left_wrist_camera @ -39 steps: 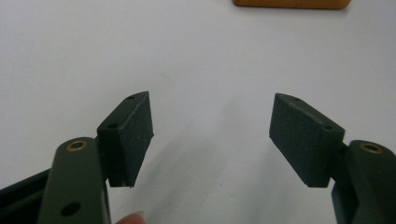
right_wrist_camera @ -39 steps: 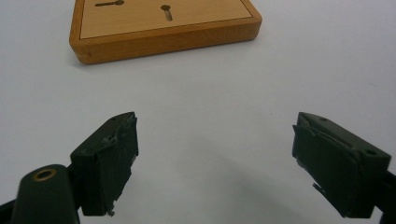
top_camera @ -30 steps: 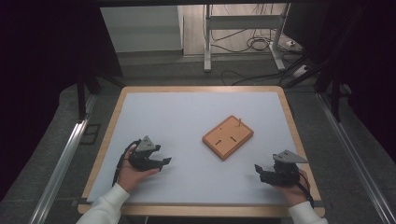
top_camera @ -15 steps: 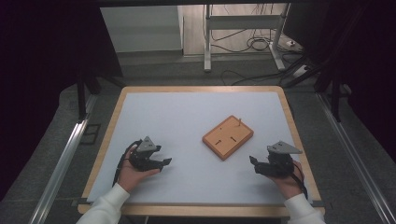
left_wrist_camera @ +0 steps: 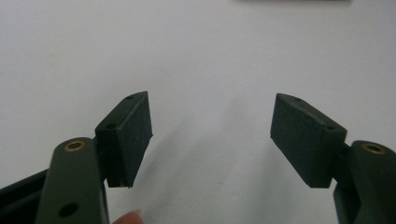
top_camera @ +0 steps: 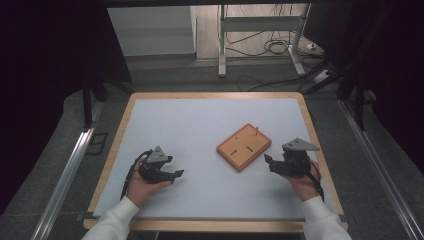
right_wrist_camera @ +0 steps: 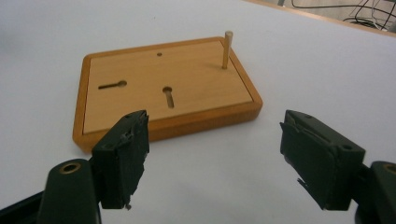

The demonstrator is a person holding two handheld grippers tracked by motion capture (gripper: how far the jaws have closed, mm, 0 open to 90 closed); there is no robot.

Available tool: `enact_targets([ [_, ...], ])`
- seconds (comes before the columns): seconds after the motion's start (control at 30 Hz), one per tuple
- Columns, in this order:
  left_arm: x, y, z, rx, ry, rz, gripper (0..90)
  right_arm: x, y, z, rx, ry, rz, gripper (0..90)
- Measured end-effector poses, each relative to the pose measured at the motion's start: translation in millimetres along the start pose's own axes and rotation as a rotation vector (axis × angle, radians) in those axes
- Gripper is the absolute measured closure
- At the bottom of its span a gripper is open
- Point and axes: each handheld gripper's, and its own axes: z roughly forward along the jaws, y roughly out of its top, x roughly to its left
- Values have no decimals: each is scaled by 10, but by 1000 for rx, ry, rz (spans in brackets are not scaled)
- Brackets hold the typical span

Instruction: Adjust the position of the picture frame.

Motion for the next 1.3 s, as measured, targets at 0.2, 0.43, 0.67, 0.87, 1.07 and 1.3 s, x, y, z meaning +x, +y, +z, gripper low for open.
enact_targets([
  [0.2,-5,1,15,5,-2,2,287,12,119,108,0,5,-13,254],
  [0.43,6,-2,8,-1,-9,-8,286,36,243,293,-2,8,-21,273],
  [0.67,11,-1,1,-4,-10,-6,286,2,299,409,5,11,-16,296],
  [0.87,15,0,-8,-5,-12,-2,286,-43,328,533,15,12,-7,315],
  [1.07,19,-3,-9,-2,-12,-4,286,-91,365,717,24,7,-7,343],
  [1.3,21,-4,-9,-2,-11,-5,286,-163,404,859,25,7,11,378],
])
